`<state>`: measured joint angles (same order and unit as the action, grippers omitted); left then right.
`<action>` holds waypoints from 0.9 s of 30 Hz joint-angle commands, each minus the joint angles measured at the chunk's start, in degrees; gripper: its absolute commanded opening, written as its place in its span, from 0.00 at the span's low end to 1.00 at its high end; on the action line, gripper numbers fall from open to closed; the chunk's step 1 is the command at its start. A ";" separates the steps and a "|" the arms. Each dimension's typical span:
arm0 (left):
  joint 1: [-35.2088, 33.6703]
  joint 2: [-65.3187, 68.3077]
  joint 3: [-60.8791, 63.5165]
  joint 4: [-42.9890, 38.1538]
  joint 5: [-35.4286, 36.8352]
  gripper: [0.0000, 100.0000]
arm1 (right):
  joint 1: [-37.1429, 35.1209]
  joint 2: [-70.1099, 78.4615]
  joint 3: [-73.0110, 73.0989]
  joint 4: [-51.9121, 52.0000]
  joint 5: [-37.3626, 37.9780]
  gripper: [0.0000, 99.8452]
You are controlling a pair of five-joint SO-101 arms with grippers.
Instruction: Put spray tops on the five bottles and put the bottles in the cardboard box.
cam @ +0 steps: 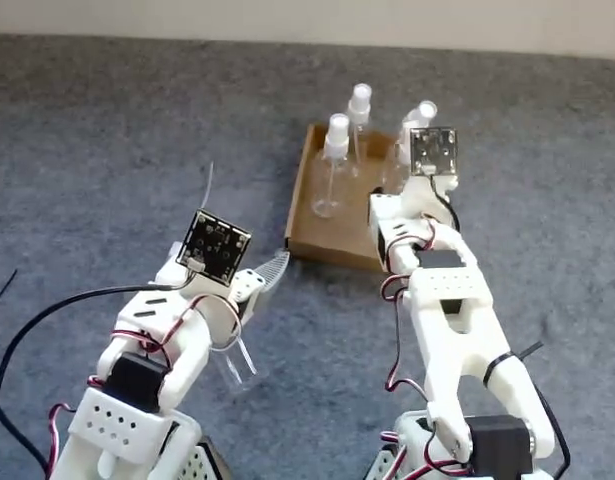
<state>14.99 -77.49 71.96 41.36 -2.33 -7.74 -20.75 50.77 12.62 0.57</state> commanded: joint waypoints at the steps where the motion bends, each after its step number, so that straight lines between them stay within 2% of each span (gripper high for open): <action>1: -1.27 0.13 -0.92 -1.67 0.26 0.23 | -0.57 -1.10 -0.75 0.40 -0.18 0.26; 21: -1.19 0.13 -0.75 -1.67 0.26 0.23 | 2.24 -12.18 -6.90 11.38 -0.26 0.26; 27: -1.45 0.13 -1.27 -1.41 0.26 0.23 | 3.21 -13.58 -10.68 20.26 -0.18 0.26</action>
<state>14.46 -77.49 71.96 41.36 -2.33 -5.98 -30.95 46.37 29.14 0.57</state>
